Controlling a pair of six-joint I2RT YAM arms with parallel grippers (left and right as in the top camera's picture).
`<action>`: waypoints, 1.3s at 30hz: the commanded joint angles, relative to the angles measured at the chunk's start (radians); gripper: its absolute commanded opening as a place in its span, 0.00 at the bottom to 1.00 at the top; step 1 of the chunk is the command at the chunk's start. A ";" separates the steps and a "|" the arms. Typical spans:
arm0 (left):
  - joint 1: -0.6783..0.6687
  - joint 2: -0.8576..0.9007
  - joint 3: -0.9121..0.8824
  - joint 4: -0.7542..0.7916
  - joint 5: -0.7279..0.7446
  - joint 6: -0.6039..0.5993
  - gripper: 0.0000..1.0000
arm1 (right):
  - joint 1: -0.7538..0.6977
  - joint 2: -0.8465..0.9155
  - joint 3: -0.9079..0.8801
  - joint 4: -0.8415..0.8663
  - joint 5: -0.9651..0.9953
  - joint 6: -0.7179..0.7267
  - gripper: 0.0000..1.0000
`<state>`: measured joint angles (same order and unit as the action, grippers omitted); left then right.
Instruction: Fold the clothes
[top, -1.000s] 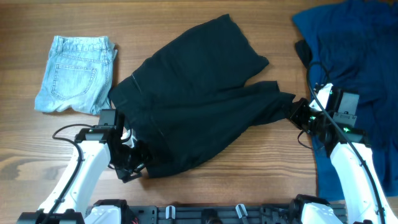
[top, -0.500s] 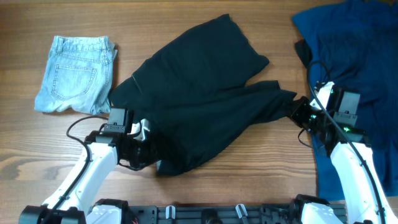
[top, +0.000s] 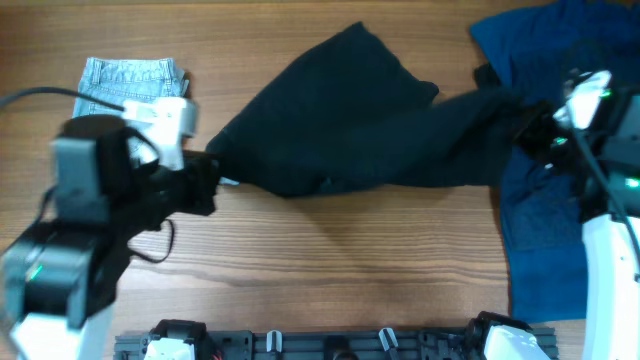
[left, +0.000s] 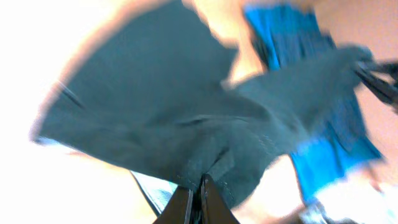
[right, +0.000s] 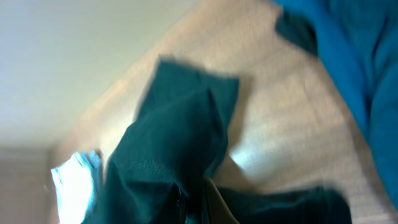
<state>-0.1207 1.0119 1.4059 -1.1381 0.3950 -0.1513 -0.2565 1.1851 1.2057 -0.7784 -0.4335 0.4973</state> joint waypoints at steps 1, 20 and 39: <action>-0.001 -0.018 0.178 -0.007 -0.192 0.071 0.04 | -0.044 -0.011 0.120 -0.001 -0.055 0.015 0.04; -0.001 0.014 0.813 0.084 -0.345 0.205 0.04 | -0.052 -0.003 0.874 -0.349 0.090 -0.026 0.04; -0.020 0.337 0.895 0.078 -0.306 0.249 0.04 | -0.051 0.205 1.068 -0.424 0.008 -0.132 0.04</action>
<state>-0.1276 1.3109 2.2921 -1.0962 0.0692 0.0753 -0.2955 1.3312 2.2738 -1.2484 -0.4179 0.4328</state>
